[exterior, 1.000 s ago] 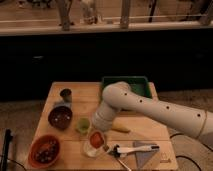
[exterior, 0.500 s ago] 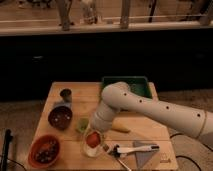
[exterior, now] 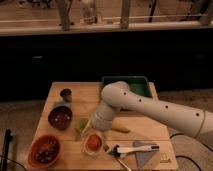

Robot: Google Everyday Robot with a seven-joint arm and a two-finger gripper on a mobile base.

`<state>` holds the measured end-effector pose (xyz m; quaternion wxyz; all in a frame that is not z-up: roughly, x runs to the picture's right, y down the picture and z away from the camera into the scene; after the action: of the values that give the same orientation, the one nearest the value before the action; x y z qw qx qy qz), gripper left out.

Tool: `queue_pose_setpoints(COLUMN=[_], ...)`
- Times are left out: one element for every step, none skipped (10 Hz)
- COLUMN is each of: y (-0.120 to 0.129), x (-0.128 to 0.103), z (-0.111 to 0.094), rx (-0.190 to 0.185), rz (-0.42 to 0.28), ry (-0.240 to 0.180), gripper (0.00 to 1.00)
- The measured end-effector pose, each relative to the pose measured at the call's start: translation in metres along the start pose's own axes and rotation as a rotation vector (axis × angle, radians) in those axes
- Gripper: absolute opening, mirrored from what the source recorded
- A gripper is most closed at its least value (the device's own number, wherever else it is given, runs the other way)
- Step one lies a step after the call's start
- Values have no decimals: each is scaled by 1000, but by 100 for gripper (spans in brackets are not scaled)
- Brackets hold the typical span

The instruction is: Place apple in paper cup

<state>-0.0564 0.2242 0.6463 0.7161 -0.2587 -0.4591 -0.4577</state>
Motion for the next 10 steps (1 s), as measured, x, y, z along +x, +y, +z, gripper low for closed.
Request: queue_pose_setpoints(y=[-1, -1, -1, -1, -1, -1, -1, -1, 0, 1], x=[0, 1, 1, 1, 1, 2, 3, 3, 4, 4], z=[0, 0, 0, -1, -2, -2, -3, -3, -4, -4], rx=[0, 0, -1, -3, -5, -7, -9, -10, -10, -12], rz=[-1, -1, -2, -1, -1, -1, 0, 1, 4, 5], ry=[-1, -2, -3, -2, -2, -2, -3, -2, -2, -3], gripper=[80, 80, 80, 80, 80, 80, 80, 80, 80, 80])
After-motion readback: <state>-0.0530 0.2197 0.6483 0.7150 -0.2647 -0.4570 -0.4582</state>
